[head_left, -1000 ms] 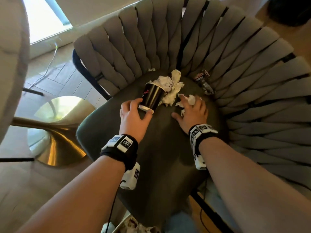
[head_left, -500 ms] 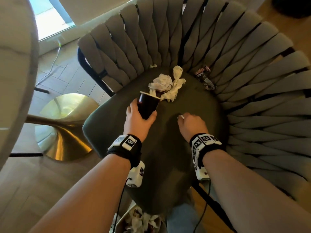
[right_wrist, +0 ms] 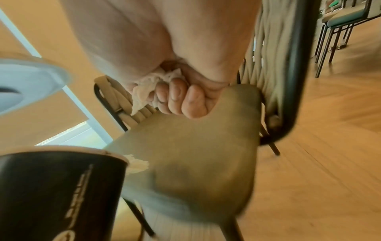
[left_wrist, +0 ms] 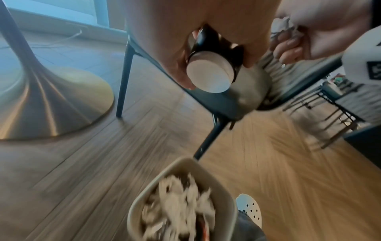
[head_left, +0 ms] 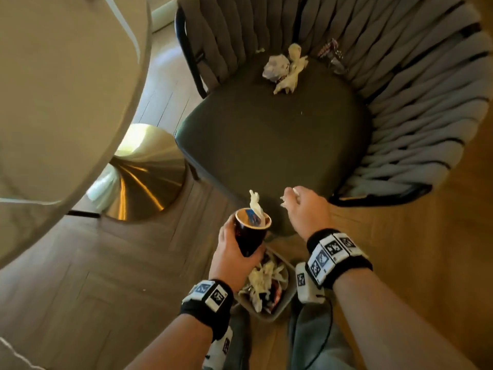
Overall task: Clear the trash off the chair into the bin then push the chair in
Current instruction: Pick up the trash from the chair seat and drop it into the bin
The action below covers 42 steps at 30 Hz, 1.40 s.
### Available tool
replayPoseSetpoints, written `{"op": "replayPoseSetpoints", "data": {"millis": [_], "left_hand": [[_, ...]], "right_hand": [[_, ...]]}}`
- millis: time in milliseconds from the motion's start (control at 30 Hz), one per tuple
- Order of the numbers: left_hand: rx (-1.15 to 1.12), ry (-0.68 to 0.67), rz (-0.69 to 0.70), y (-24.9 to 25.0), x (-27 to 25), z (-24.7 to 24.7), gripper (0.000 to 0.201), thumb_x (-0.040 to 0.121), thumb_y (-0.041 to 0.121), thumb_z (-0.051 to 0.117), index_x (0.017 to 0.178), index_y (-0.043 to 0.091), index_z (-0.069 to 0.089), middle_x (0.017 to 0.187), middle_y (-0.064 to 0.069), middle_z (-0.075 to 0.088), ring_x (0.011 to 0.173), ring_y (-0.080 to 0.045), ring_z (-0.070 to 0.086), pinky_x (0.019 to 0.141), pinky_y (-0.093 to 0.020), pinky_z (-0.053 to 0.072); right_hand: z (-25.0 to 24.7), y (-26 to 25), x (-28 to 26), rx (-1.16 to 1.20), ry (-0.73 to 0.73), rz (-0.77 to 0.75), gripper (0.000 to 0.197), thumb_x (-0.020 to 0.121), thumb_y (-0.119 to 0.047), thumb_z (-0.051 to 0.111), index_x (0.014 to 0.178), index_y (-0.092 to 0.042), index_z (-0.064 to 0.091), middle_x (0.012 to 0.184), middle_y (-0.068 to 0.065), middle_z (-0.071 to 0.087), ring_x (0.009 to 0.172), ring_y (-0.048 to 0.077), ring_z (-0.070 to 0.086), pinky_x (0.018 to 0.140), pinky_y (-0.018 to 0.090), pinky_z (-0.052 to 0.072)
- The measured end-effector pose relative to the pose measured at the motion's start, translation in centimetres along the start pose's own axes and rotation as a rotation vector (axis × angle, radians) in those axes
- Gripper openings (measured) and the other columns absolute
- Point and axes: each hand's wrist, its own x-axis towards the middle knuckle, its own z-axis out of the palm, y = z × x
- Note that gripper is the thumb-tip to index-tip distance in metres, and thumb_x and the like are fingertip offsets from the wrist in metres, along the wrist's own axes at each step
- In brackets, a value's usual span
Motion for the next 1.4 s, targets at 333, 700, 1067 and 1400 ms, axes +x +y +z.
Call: {"op": "replayPoseSetpoints", "data": {"millis": [333, 700, 1067, 1400], "left_hand": [[0.109, -0.224, -0.295, -13.2, -10.3, 9.6, 0.101, 0.070, 0.059, 0.068, 0.154, 0.025, 0.022, 0.145, -0.002, 0.044, 0.134, -0.021, 0.045, 0.111, -0.041, 0.041], [0.311, -0.206, -0.366, -16.5, -6.1, 10.8, 0.079, 0.090, 0.049, 0.064, 0.156, 0.025, 0.028, 0.145, -0.008, 0.046, 0.132, -0.027, 0.045, 0.108, -0.044, 0.043], [0.209, -0.198, -0.131, -3.3, -2.3, -1.4, 0.018, 0.100, 0.041, 0.052, 0.103, 0.028, 0.065, 0.090, 0.009, 0.067, 0.080, -0.002, 0.062, 0.067, -0.017, 0.047], [0.188, -0.042, 0.118, 9.3, 12.6, -5.0, 0.017, 0.099, 0.041, 0.054, 0.106, 0.031, 0.065, 0.090, 0.011, 0.066, 0.080, -0.003, 0.062, 0.079, -0.026, 0.053]], "right_hand": [[12.6, 14.5, -13.5, -0.080, -0.335, 0.222, 0.039, 0.102, -0.045, 0.040, 0.078, -0.019, 0.056, 0.066, -0.003, 0.055, 0.057, 0.014, 0.050, 0.057, 0.034, 0.044], [17.3, 17.8, -12.2, 0.010, -0.303, 0.297, 0.035, 0.099, -0.049, 0.042, 0.119, -0.028, 0.060, 0.117, 0.003, 0.063, 0.105, 0.024, 0.061, 0.091, 0.040, 0.051], [4.5, 4.6, -9.0, 0.157, -0.062, 0.236, 0.027, 0.100, -0.042, 0.048, 0.083, -0.026, 0.060, 0.075, -0.005, 0.065, 0.072, 0.011, 0.063, 0.070, 0.037, 0.055], [-7.4, -4.3, 9.8, 0.219, 0.195, 0.100, 0.018, 0.099, -0.036, 0.055, 0.103, -0.022, 0.065, 0.093, -0.007, 0.068, 0.085, 0.011, 0.058, 0.075, 0.024, 0.039]]}}
